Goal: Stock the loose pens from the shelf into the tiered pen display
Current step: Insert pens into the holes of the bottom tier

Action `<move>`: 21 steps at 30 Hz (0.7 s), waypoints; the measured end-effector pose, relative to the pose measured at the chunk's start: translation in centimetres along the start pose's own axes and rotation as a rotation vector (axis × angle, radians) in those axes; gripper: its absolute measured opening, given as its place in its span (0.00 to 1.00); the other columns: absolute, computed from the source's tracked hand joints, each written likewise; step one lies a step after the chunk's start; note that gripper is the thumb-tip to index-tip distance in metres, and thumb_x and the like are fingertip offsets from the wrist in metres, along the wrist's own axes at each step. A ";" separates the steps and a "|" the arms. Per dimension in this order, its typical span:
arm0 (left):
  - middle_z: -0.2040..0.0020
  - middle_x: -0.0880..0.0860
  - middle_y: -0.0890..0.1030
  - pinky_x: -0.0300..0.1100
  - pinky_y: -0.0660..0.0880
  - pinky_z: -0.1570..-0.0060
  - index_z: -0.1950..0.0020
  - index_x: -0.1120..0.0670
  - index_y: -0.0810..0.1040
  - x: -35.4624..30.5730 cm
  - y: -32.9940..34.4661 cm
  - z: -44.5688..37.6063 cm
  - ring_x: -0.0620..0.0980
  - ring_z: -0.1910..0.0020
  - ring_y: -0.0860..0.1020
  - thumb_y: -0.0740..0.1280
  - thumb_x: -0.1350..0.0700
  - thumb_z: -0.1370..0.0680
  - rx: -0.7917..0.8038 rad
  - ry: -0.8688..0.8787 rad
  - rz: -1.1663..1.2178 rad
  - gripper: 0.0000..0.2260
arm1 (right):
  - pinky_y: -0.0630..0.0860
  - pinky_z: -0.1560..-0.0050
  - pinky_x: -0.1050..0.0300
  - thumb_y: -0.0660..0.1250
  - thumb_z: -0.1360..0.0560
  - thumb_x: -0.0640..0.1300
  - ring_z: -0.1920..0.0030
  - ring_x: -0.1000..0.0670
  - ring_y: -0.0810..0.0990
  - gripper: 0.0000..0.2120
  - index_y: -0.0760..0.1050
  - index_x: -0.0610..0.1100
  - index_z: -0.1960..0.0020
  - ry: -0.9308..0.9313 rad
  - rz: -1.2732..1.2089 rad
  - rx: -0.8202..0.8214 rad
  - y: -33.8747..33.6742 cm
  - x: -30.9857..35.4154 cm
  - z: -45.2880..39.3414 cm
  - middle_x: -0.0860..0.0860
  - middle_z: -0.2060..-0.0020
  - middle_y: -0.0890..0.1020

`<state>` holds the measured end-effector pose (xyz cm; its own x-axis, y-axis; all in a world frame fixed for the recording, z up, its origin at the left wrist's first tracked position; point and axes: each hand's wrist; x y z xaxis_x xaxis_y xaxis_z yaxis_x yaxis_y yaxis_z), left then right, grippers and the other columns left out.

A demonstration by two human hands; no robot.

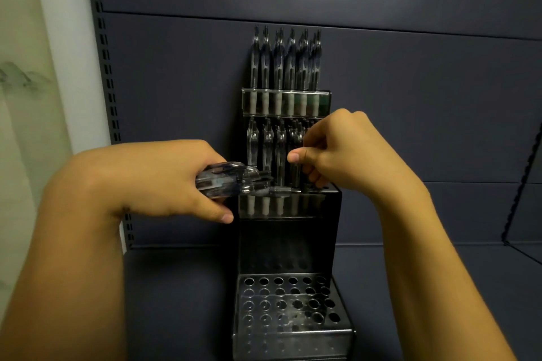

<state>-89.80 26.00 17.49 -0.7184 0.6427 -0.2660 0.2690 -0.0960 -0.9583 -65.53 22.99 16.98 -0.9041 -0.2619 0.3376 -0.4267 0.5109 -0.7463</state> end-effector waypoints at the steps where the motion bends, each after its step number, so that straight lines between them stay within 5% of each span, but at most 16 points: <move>1: 0.74 0.48 0.73 0.39 0.67 0.72 0.62 0.53 0.76 0.1 0.0 -0.1 0.43 0.76 0.69 0.78 0.43 0.30 -0.010 0.008 -0.015 0.17 | 0.84 0.61 0.56 0.74 0.27 0.54 0.71 0.54 0.84 0.20 0.83 0.35 0.57 0.004 0.003 0.003 -0.3 0.1 0.2 0.46 0.69 0.85; 5: 0.74 0.46 0.74 0.36 0.67 0.73 0.57 0.51 0.80 -0.1 0.1 -0.2 0.41 0.76 0.69 0.77 0.43 0.29 -0.048 0.026 -0.030 0.13 | 0.84 0.61 0.57 0.75 0.29 0.57 0.70 0.55 0.84 0.16 0.84 0.43 0.60 0.010 -0.019 -0.002 -1.9 0.9 1.6 0.49 0.70 0.85; 11: 0.67 0.46 0.80 0.39 0.70 0.68 0.58 0.48 0.81 -0.6 0.3 -0.6 0.41 0.71 0.74 0.77 0.44 0.29 -0.096 0.032 -0.050 0.11 | 0.84 0.57 0.58 0.79 0.33 0.50 0.64 0.51 0.87 0.10 0.85 0.46 0.57 -0.056 -0.289 0.382 -2.3 2.3 2.5 0.49 0.64 0.87; 21: 0.68 0.51 0.82 0.34 0.70 0.74 0.56 0.49 0.81 -1.7 0.0 -0.1 0.43 0.75 0.77 0.76 0.44 0.28 -0.099 0.022 0.038 0.11 | 0.81 0.62 0.56 0.79 0.29 0.42 0.65 0.48 0.84 0.05 0.85 0.43 0.58 -0.107 -0.426 0.272 -2.4 0.3 1.6 0.45 0.65 0.84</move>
<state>-88.49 24.98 17.92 -0.6922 0.6569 -0.2988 0.3589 -0.0459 -0.9323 -64.77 20.38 17.95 -0.6377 -0.4898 0.5944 -0.7226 0.1133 -0.6819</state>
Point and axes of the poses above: each hand's wrist, its own z-axis away from the middle knuckle, its own y-axis out of the palm, x = y × z
